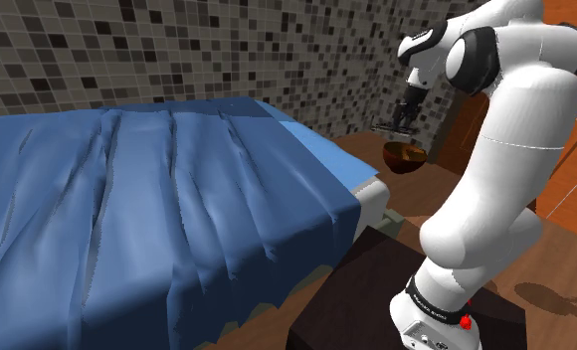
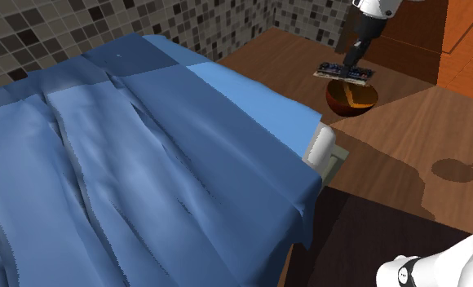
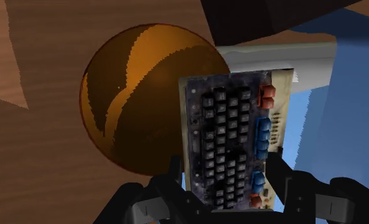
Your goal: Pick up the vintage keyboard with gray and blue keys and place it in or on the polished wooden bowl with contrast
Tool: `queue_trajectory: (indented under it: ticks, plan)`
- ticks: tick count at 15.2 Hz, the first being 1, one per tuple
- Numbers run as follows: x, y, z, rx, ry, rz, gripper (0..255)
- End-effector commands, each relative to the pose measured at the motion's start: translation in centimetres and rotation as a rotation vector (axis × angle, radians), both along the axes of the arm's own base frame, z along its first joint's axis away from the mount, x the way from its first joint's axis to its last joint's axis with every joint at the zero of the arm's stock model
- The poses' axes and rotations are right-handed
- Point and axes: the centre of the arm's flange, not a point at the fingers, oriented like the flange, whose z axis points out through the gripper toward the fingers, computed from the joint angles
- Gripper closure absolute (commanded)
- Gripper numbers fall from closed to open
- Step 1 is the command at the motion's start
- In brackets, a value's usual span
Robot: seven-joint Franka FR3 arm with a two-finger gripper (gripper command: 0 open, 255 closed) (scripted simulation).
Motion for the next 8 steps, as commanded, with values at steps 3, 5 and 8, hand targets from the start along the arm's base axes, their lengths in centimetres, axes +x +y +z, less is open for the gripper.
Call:
queue_trajectory:
  ticks: [3, 5, 8]
  plan:
    - [-4.7, -2.6, 0.0, 0.000, -0.001, 0.002, 255]
    - [-6.4, -3.6, -0.5, 0.000, -0.001, 0.002, 255]
    - [-6.4, -3.6, -2.1, 0.000, -0.001, 0.002, 255]
